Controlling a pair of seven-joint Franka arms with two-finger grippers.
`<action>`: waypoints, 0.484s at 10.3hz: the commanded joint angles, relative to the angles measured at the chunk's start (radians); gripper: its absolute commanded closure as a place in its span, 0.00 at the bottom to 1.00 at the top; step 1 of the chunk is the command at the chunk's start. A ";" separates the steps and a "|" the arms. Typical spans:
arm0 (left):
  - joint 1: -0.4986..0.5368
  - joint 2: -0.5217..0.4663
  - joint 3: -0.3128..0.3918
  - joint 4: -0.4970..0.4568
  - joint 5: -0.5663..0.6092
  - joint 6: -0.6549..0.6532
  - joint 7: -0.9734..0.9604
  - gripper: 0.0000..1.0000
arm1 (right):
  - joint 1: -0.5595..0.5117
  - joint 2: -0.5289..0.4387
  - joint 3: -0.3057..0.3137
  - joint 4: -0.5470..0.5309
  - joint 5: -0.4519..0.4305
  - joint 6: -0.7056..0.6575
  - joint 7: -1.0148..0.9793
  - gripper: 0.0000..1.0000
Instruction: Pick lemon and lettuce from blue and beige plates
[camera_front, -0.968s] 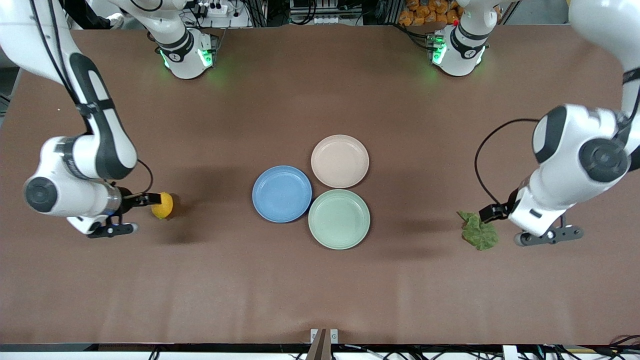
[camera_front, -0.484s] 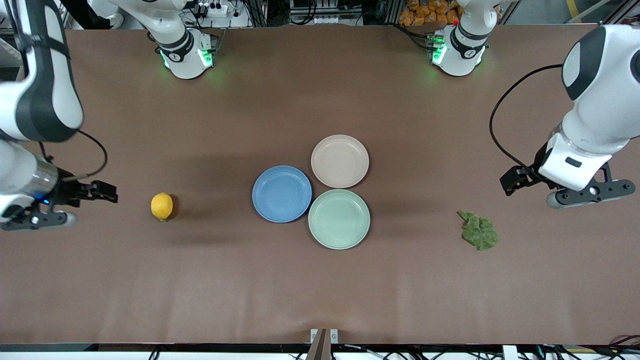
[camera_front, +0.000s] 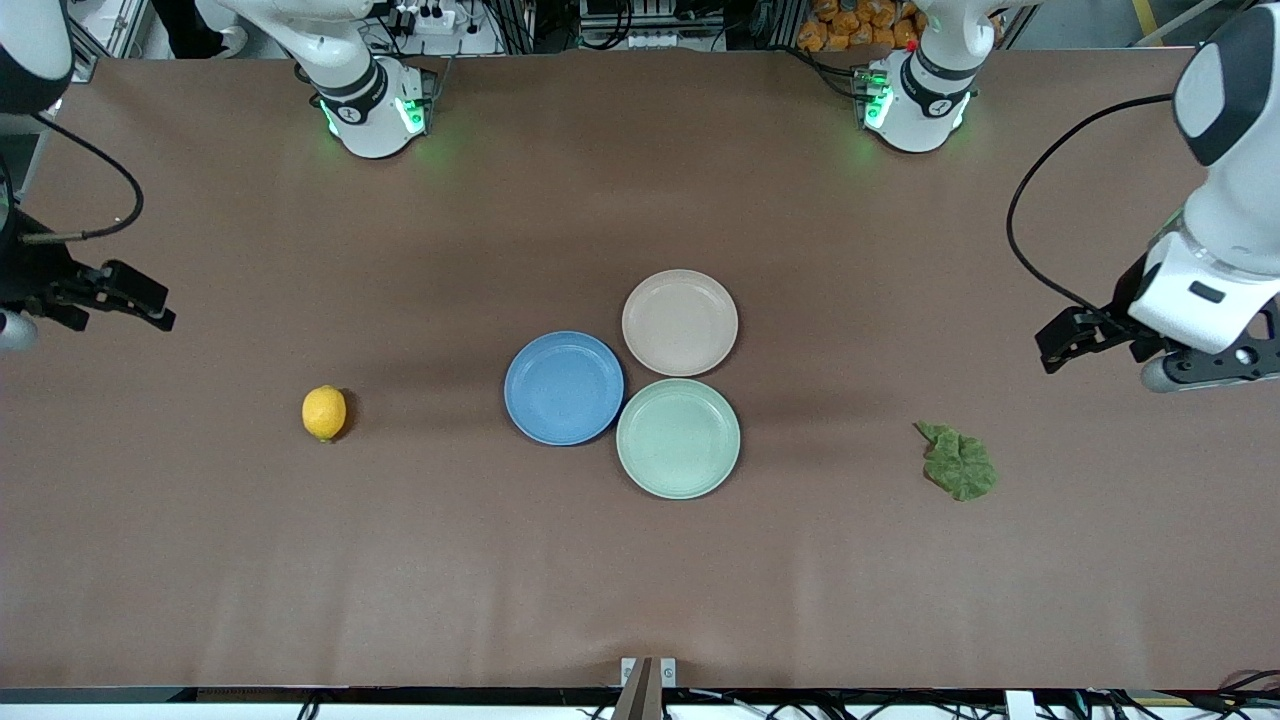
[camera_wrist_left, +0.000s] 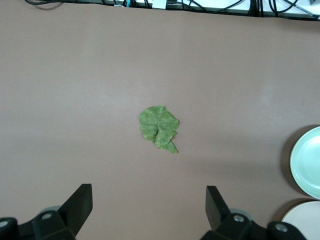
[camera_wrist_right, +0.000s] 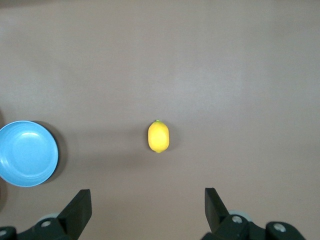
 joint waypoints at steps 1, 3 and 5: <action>-0.039 -0.052 0.056 -0.018 -0.037 -0.045 0.052 0.00 | 0.033 -0.006 -0.016 0.019 -0.002 -0.049 0.021 0.00; -0.051 -0.070 0.070 -0.015 -0.051 -0.105 0.065 0.00 | 0.024 -0.003 -0.016 0.045 -0.002 -0.052 0.017 0.00; -0.048 -0.078 0.073 -0.015 -0.129 -0.147 0.102 0.00 | 0.021 0.001 -0.017 0.086 -0.001 -0.116 0.012 0.00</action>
